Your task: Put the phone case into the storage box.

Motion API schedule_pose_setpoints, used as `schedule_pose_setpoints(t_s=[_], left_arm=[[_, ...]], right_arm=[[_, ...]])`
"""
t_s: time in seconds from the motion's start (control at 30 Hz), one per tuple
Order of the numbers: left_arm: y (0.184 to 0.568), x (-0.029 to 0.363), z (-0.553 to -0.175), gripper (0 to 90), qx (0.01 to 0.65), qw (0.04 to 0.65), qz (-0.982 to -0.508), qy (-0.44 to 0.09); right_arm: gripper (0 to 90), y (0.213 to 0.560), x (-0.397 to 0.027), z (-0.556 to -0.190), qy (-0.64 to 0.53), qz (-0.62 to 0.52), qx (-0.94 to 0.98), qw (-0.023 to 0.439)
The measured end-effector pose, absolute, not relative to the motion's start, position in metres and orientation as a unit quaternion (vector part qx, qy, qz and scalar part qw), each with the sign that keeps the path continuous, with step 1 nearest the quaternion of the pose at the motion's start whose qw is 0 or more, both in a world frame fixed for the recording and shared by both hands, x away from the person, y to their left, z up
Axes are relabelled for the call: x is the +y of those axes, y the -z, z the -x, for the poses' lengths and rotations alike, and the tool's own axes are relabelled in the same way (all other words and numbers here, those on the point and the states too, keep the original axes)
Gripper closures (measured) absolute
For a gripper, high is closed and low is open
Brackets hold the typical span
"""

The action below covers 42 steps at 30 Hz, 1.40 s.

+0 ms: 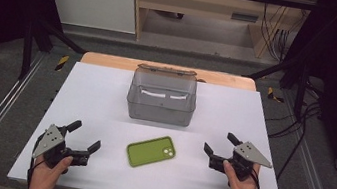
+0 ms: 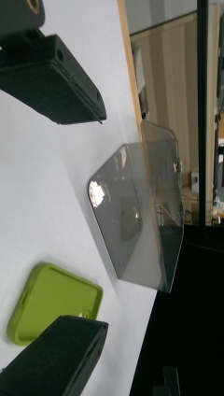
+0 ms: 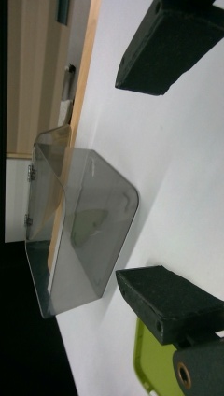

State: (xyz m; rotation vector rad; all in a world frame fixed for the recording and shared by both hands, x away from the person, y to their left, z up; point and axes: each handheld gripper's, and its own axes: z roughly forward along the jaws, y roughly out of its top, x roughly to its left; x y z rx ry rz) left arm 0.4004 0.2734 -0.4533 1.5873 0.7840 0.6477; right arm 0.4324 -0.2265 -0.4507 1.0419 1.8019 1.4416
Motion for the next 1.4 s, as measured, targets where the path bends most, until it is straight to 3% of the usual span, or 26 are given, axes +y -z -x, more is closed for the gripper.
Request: schedule_pose_setpoints(t_s=[0.3, 0.6, 0.83, 1.4], left_arm=[[0.446, 0.244, -0.395, 1.9, 0.314, 0.586, -0.697, -0.269], [0.438, 0.205, -0.404, 2.5, 0.298, 0.550, -0.747, -0.226], [0.438, 0.186, -0.409, 2.5, 0.281, 0.525, -0.770, -0.230], [0.452, 0.149, -0.409, 3.2, 0.233, 0.466, -0.838, -0.160]], right_arm=[[7.0, 0.454, -0.232, -0.431, -0.544, -0.405, 0.664, 0.314], [5.2, 0.450, -0.234, -0.427, -0.539, -0.412, 0.655, 0.333], [4.7, 0.449, -0.238, -0.427, -0.542, -0.421, 0.646, 0.333], [3.2, 0.452, -0.239, -0.427, -0.539, -0.430, 0.641, 0.337]])
